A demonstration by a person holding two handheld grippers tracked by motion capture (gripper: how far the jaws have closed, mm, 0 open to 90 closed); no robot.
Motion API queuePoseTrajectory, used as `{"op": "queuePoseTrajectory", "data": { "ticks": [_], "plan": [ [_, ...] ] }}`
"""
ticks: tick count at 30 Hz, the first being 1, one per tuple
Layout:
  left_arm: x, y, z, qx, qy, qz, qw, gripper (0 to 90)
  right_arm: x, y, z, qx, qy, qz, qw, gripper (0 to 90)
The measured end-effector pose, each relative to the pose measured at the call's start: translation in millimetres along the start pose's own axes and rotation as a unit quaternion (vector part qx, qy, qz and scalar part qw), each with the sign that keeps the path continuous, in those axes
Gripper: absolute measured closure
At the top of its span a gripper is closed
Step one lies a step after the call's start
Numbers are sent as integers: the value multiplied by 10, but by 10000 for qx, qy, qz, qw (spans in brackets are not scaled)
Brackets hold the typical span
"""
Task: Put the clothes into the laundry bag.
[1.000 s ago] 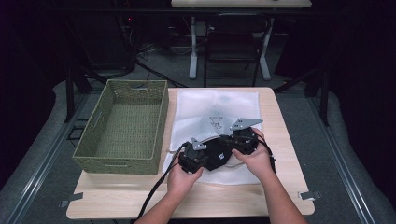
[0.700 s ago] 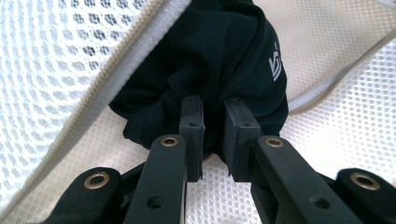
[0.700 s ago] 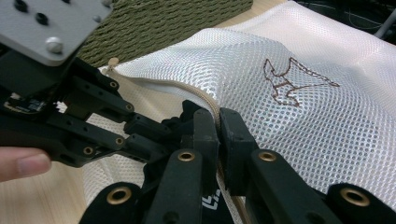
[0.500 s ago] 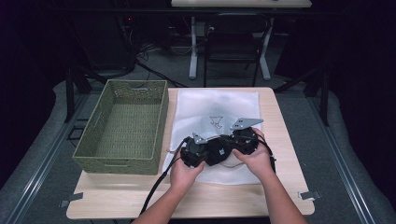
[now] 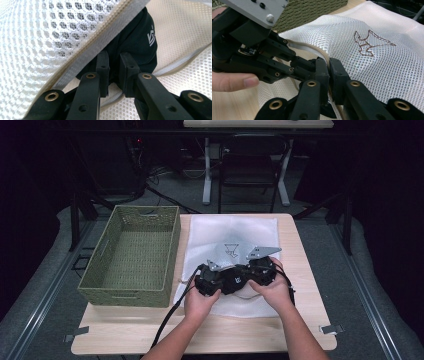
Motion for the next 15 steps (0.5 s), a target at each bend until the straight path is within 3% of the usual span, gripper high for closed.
{"op": "queuePoseTrajectory", "data": {
  "ticks": [15],
  "plan": [
    [63, -46, 23, -74, -101, -160, 9998, 794, 1, -1, 9, -4, -6, 1, 10000, 863]
  ]
}}
Point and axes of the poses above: each handheld gripper's, and its own axes: x roughly forward along the jaws, y roughly out of its underside, z roughly to its left, the point moved 5 cm from there along x, roughly forward along the jaws, and after that the axes turned 13 degrees about y, right-handed, at the moved point
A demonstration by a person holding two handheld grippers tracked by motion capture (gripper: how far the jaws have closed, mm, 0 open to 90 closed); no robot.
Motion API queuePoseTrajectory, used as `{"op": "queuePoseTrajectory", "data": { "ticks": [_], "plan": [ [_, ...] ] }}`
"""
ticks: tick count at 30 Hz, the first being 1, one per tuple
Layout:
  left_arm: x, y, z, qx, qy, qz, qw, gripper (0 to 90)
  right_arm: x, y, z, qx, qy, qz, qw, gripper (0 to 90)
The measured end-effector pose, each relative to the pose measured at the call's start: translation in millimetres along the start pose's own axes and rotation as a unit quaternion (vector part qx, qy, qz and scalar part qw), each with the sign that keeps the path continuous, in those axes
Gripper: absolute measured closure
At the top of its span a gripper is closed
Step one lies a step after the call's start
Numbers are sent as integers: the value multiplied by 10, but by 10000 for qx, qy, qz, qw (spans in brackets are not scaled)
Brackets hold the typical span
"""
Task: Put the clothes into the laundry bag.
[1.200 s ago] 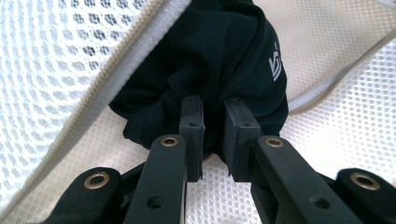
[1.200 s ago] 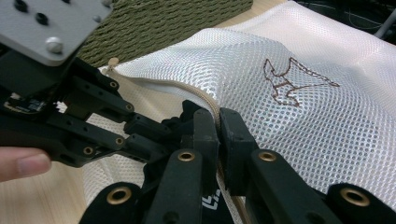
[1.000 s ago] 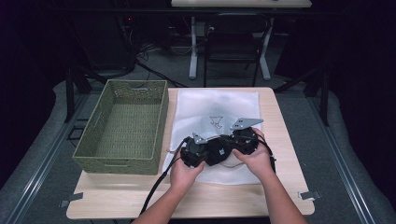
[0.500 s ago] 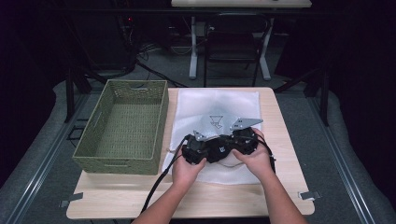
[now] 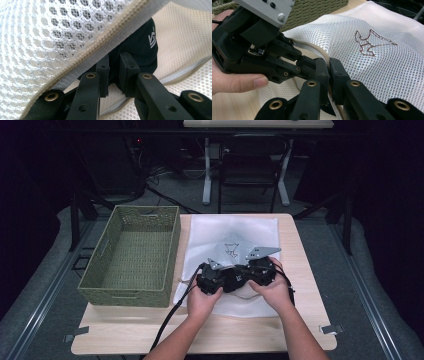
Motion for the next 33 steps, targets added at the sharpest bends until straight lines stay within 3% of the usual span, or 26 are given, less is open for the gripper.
{"op": "queuePoseTrajectory", "data": {
  "ticks": [6, 11, 14, 21, 24, 25, 33],
  "plan": [
    [27, -29, 4, -57, 4, -7, 10000, 791, 6, 1, 6, -15, -7, 3, 10000, 863],
    [2, -10, -19, 48, 79, 37, 10000, 730, 7, 7, -8, 18, -12, 6, 10000, 863],
    [-14, 10, -33, -3, 97, -9, 10000, 687, 9, 10, -11, 24, -9, 9, 10000, 863],
    [-155, 80, -38, 32, 103, -74, 9999, 596, 9, 9, -16, 37, -4, 7, 10000, 863],
    [-211, 126, -38, -41, 147, -153, 9998, 587, 11, 11, -17, 40, -6, 10, 10000, 863],
    [-226, 141, -37, -38, 192, -81, 9998, 579, 13, 12, -16, 40, -11, 13, 10000, 863],
    [-196, 302, -85, -103, 288, -7, 9995, 554, 14, 12, -13, 40, -9, 16, 10000, 863]
  ]
}}
Point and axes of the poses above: each handheld gripper's, and its own axes: x roughly forward along the jaws, y roughly out of its underside, z roughly to its left, the point moved 5 cm from there along x, roughly forward along the jaws, and after that the axes turned 13 degrees about y, right-handed, at the moved point
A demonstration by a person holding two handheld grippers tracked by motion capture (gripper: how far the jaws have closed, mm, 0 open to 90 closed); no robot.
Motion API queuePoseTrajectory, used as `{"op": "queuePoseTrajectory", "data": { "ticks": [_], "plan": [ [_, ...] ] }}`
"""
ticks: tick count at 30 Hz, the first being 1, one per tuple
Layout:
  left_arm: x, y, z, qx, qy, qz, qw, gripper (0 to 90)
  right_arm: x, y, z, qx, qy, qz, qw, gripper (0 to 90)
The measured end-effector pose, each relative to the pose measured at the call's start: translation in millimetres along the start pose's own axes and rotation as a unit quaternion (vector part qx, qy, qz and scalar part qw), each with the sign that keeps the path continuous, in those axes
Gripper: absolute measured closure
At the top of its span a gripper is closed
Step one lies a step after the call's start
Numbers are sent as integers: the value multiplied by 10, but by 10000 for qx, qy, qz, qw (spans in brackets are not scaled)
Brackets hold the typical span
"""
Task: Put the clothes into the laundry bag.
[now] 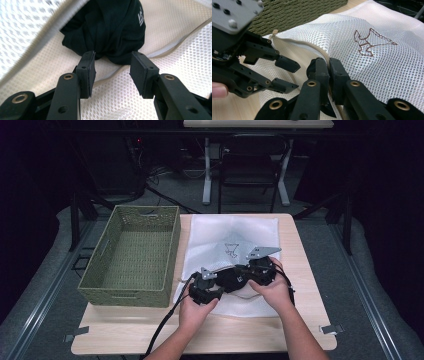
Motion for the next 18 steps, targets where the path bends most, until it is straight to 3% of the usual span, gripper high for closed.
{"op": "queuePoseTrajectory", "data": {
  "ticks": [7, 10, 16, 18],
  "plan": [
    [113, 31, -5, -138, 99, 112, 9998, 582, -1, 1, 0, 0, -1, 0, 10000, 862],
    [176, 45, -12, -82, 106, 177, 9998, 628, 0, 3, 2, -3, -2, 3, 10000, 862],
    [257, 41, -31, 43, -60, 205, 9998, 779, -4, 2, 5, -14, 6, 3, 10000, 862],
    [272, 26, -34, 41, -28, 175, 9998, 862, 0, 2, 9, -40, 8, 2, 10000, 862]
  ]
}}
Point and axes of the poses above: each handheld gripper's, and its own axes: x roughly forward along the jaws, y roughly out of its underside, z roughly to its left, the point moved 5 cm from there along x, roughly forward along the jaws, and after that the axes turned 13 degrees about y, right-handed, at the moved point
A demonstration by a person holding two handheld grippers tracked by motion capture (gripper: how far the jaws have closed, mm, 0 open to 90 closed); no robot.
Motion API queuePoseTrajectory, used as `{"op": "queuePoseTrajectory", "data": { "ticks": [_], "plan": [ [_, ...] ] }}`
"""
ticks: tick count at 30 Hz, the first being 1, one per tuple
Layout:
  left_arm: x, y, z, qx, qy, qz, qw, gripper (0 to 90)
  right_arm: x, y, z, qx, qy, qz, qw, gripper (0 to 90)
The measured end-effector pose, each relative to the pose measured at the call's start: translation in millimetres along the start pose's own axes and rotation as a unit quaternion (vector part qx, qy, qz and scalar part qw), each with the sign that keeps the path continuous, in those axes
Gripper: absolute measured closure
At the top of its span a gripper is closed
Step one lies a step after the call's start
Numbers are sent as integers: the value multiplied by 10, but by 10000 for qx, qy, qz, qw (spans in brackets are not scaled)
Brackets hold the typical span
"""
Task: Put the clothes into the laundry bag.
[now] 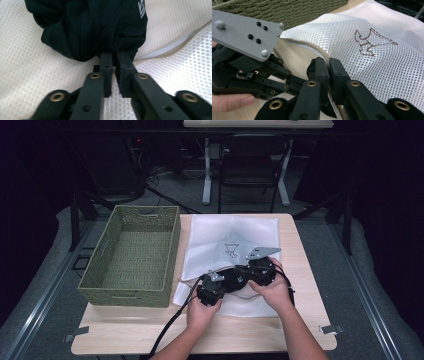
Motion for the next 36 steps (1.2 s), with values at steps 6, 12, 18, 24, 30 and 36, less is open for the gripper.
{"op": "queuePoseTrajectory", "data": {
  "ticks": [6, 12, 18, 24, 30, 36],
  "plan": [
    [13, -45, 14, 76, -26, 74, 9999, 886, -1, 0, 0, -1, -8, 1, 10000, 862],
    [36, -109, 35, 83, -105, -70, 9999, 887, 1, 2, 6, -13, -7, 14, 10000, 862],
    [28, -171, 100, 12, -191, -169, 9997, 887, -5, 2, 2, -1, -9, 5, 10000, 863],
    [33, -224, 139, -7, -209, -154, 9997, 887, 1, 3, 13, -9, -14, 23, 10000, 862],
    [41, -266, 164, -21, -174, -116, 9998, 885, 2, 2, 16, -10, -22, 23, 10000, 863],
    [61, -301, 185, -161, -141, -164, 9996, 880, -1, 0, 19, -15, -21, 17, 10000, 863]
  ]
}}
Point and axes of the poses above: each handheld gripper's, and its own axes: x roughly forward along the jaws, y roughly out of its underside, z roughly to its left, the point moved 5 cm from there along x, roughly forward along the jaws, and after that the axes turned 13 degrees about y, right-handed, at the moved point
